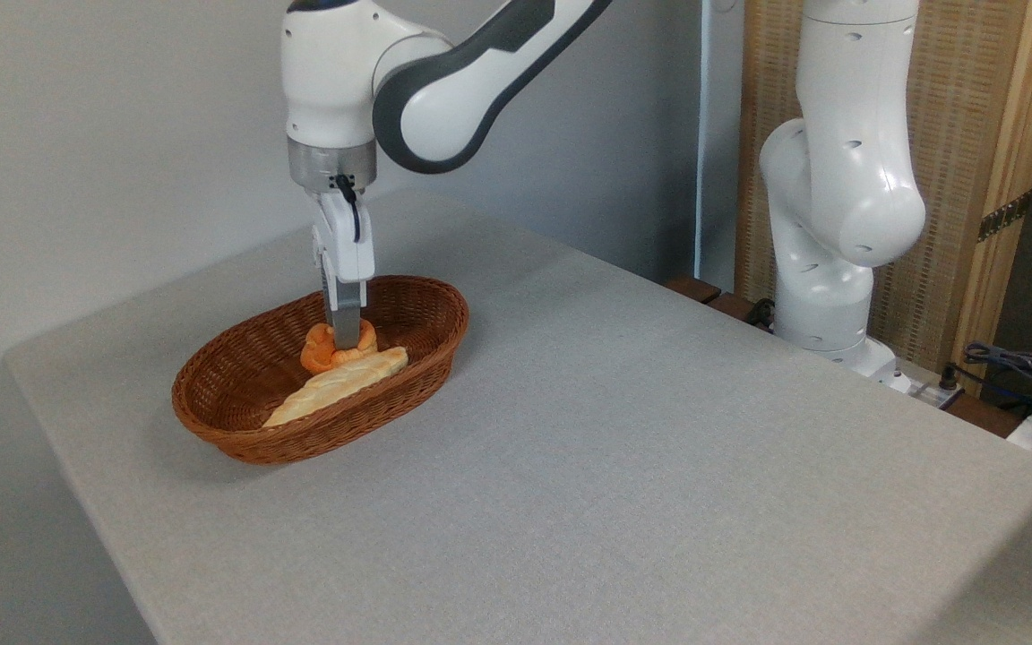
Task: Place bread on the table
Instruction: 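Close the gripper on the orange bun inside the basket, then lift the orange bun out of the basket and move it beside the basket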
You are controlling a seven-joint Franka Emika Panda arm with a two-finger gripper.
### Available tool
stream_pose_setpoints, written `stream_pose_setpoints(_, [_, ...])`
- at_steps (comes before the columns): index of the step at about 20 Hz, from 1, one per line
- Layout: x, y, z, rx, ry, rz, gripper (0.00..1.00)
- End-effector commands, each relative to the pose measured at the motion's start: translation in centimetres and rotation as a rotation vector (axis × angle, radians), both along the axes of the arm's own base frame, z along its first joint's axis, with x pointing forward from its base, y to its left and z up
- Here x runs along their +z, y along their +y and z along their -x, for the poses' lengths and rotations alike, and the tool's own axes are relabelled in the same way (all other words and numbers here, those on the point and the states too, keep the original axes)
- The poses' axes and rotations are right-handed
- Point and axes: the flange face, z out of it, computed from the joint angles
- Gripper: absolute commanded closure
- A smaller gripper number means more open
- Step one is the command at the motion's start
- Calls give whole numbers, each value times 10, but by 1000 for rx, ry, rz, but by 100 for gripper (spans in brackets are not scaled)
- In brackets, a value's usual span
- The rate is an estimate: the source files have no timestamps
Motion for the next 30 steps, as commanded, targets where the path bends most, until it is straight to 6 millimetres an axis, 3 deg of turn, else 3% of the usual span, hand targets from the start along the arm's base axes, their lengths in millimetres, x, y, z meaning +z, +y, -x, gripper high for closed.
stream_pose_setpoints(1, [39, 18, -8, 28, 53, -15, 68])
stream_pose_setpoints(4, [67, 36, -21, 58, 67, -20, 64])
stream_pose_setpoints(8, [106, 87, -47, 140, 38, -10, 63])
stream_pose_setpoints(12, [111, 129, -62, 154, 0, -73, 63])
stream_pose_setpoints(16, [112, 139, -64, 153, -6, -85, 63])
stream_pose_setpoints(22, [102, 207, -82, 171, -22, -175, 60])
stream_pose_setpoints(25, [99, 238, -87, 193, -22, -181, 46])
stream_pose_setpoints(27, [86, 240, -92, 202, -1, -192, 34])
stream_pose_setpoints(29, [72, 242, -96, 215, 25, -202, 31])
stream_pose_setpoints(30, [70, 242, -96, 217, 34, -204, 20])
